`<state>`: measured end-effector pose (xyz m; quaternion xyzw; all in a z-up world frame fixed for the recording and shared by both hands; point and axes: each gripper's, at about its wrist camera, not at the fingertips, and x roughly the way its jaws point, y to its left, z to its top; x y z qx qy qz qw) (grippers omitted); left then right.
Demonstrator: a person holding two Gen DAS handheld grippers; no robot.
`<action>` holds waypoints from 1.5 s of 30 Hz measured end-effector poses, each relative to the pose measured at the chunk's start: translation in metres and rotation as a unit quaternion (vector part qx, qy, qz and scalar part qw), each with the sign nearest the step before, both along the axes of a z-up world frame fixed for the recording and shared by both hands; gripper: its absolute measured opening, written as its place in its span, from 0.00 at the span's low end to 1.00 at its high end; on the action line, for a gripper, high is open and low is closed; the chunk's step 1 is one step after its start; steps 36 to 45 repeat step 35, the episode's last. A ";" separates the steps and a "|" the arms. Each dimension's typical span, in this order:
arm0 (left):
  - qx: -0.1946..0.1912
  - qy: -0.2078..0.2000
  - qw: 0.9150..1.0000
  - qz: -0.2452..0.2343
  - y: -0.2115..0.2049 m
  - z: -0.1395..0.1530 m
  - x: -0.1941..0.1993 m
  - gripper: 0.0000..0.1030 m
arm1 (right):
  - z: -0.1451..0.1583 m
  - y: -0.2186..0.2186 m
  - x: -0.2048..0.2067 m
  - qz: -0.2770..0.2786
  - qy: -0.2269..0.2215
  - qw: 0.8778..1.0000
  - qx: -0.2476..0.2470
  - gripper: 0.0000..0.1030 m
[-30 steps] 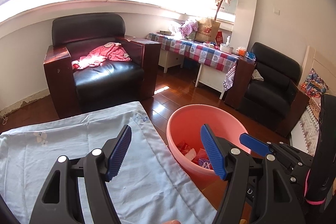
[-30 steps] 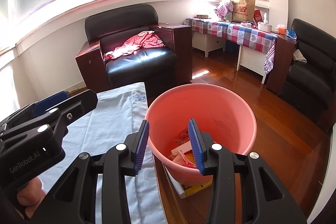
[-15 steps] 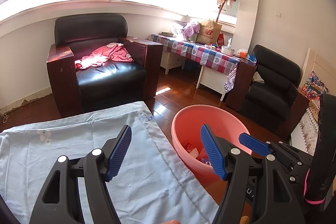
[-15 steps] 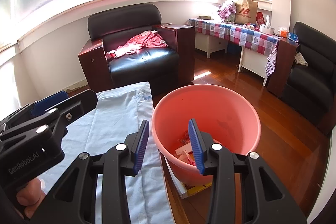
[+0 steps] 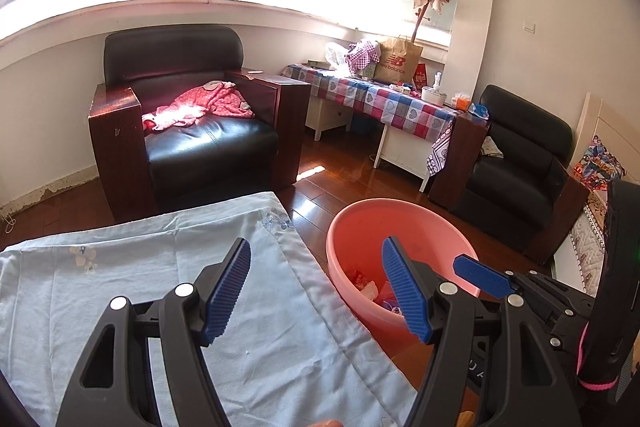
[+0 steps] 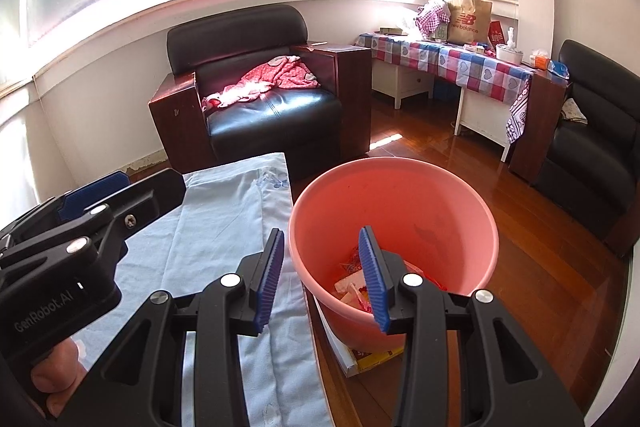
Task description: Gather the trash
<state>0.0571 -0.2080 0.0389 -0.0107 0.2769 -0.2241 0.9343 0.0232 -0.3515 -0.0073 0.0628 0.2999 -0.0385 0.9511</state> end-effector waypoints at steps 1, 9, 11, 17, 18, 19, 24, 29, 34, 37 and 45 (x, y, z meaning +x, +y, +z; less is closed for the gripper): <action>0.000 0.000 1.000 0.000 -0.001 0.000 0.000 0.65 | 0.000 0.000 0.000 0.000 0.000 1.000 0.000 0.39; 0.000 0.003 1.000 0.000 0.000 0.000 -0.001 0.65 | -0.005 0.003 0.000 0.003 0.003 1.000 -0.002 0.39; 0.000 0.003 1.000 0.000 0.000 -0.001 -0.003 0.65 | -0.006 0.003 0.000 0.003 0.003 1.000 -0.002 0.39; 0.000 0.003 1.000 0.001 0.000 -0.001 -0.003 0.65 | -0.008 0.005 0.001 0.004 0.004 1.000 -0.002 0.39; -0.001 0.003 1.000 0.001 0.000 0.000 -0.003 0.65 | -0.008 0.005 0.001 0.004 0.004 1.000 -0.002 0.39; -0.001 0.002 1.000 0.002 0.000 0.000 -0.004 0.65 | -0.008 0.005 0.001 0.004 0.005 1.000 -0.002 0.39; 0.000 0.002 1.000 0.006 0.000 0.000 -0.003 0.65 | -0.011 0.008 0.001 0.007 0.006 1.000 -0.003 0.39; 0.002 0.008 1.000 0.007 0.001 -0.002 -0.002 0.65 | -0.012 0.007 0.000 0.011 0.009 1.000 -0.005 0.39; 0.003 0.011 1.000 0.011 0.004 -0.004 0.000 0.65 | -0.012 0.007 0.000 0.015 0.010 1.000 -0.005 0.39; 0.003 0.011 1.000 0.012 0.005 -0.004 0.001 0.65 | -0.012 0.008 -0.001 0.016 0.010 1.000 -0.005 0.39; 0.003 0.011 1.000 0.012 0.005 -0.004 0.001 0.65 | -0.012 0.008 -0.001 0.016 0.010 1.000 -0.005 0.39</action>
